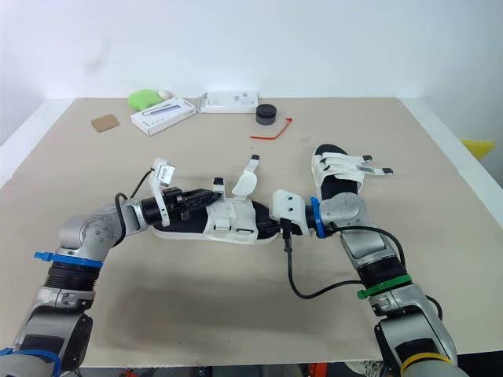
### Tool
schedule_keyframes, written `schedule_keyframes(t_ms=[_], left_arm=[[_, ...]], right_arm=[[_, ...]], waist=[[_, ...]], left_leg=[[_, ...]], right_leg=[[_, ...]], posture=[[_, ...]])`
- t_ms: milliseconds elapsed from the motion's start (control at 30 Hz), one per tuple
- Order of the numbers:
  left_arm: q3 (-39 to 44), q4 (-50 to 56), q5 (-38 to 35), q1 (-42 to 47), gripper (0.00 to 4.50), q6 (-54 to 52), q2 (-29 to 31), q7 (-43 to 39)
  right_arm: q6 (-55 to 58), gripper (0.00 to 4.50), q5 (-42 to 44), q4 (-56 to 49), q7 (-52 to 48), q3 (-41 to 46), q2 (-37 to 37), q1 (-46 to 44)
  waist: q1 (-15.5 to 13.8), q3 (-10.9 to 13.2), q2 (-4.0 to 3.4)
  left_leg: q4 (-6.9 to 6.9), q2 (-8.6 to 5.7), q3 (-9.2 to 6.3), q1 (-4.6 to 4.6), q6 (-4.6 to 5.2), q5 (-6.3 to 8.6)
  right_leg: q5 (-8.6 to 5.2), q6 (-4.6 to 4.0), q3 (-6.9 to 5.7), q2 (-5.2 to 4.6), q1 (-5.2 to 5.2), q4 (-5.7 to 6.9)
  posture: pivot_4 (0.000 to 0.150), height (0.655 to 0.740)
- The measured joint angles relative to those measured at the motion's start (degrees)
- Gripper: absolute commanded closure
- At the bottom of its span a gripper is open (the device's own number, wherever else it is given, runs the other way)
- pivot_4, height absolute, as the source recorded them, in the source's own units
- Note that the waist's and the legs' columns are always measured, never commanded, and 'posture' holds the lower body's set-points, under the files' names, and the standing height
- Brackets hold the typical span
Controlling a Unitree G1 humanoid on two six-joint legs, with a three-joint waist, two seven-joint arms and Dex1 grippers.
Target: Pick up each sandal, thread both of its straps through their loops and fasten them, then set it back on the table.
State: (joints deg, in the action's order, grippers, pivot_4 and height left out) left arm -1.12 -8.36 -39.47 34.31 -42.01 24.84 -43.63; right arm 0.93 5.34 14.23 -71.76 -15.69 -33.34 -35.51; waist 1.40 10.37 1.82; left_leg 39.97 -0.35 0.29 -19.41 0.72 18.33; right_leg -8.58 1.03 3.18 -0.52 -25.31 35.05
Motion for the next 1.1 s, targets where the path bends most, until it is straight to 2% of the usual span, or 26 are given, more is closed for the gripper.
schedule_keyframes(t_ms=[67,167,233,333,467,567,633,767,1100], left_arm=[[-0.60,0.02,2.74,0.04,0.81,3.76,0.87,-1.95],[-0.70,-0.15,8.11,0.80,0.81,14.06,1.49,-4.90],[-0.64,-2.99,12.75,4.42,0.81,23.40,1.30,-5.87],[-0.84,-4.09,16.50,8.34,0.81,31.19,0.77,-7.68],[-5.08,-5.81,20.67,7.92,0.81,37.81,0.78,-13.40],[-9.02,-11.88,25.23,6.77,2.10,42.44,0.74,-16.55],[-9.61,-16.03,27.47,7.12,2.67,44.86,0.70,-16.91],[-9.75,-23.79,30.38,11.19,4.44,46.25,0.21,-16.82],[-10.09,-30.63,31.68,13.43,4.44,46.56,-1.79,-20.87]], right_arm=[[0.03,4.50,0.00,0.00,-0.01,0.00,0.00,0.00],[0.05,4.50,-0.01,0.00,-0.01,0.02,-0.01,0.00],[0.09,4.50,-0.04,0.03,0.00,0.06,-0.06,-0.04],[0.06,4.50,-0.03,0.03,0.01,0.04,-0.02,-0.06],[0.02,4.50,-0.01,0.02,-0.11,0.04,0.02,-0.07],[0.10,4.50,-0.01,-0.01,0.05,0.04,0.03,-0.08],[0.17,4.50,-0.01,-0.04,0.20,0.05,0.04,-0.04],[0.32,4.50,0.01,-0.24,0.44,0.05,0.04,0.11],[0.64,4.50,0.03,-0.66,0.75,0.05,0.05,0.30]], waist=[[0.00,0.00,0.00],[-0.02,0.00,0.00],[-0.05,0.01,0.02],[-0.02,0.01,0.02],[0.05,0.01,0.01],[0.03,0.01,0.02],[0.03,0.01,0.02],[-0.02,0.01,0.02],[0.06,0.01,0.03]], left_leg=[[0.00,0.01,0.00,-0.01,0.00,0.00],[0.00,0.02,0.01,-0.01,0.00,0.00],[0.00,0.01,0.00,-0.03,-0.03,-0.01],[0.00,0.00,0.04,-0.04,-0.03,-0.01],[0.00,0.01,0.13,-0.01,-0.01,0.05],[0.00,0.01,0.15,-0.03,0.00,0.04],[0.00,0.01,0.14,-0.03,0.00,0.04],[0.00,-0.01,0.13,-0.04,0.01,0.04],[0.00,0.03,0.14,-0.05,0.07,0.08]], right_leg=[[0.00,0.01,0.00,0.00,0.00,0.00],[0.00,0.01,0.00,-0.01,0.00,-0.02],[0.01,0.03,-0.02,-0.01,0.00,-0.03],[0.02,0.05,0.00,0.00,0.01,-0.07],[0.02,0.03,0.08,0.01,0.00,-0.06],[0.02,0.06,0.08,0.02,-0.01,-0.06],[-0.08,0.23,0.07,0.03,-0.02,-0.06],[-0.10,0.26,0.04,0.06,-0.01,-0.06],[-0.10,0.25,0.06,0.07,-0.02,-0.05]], posture=[[0.150,0.7400],[0.150,0.7400],[0.150,0.7400],[0.150,0.7400],[0.150,0.7400],[0.150,0.7400],[0.150,0.7400],[0.150,0.7400],[0.150,0.7400]])
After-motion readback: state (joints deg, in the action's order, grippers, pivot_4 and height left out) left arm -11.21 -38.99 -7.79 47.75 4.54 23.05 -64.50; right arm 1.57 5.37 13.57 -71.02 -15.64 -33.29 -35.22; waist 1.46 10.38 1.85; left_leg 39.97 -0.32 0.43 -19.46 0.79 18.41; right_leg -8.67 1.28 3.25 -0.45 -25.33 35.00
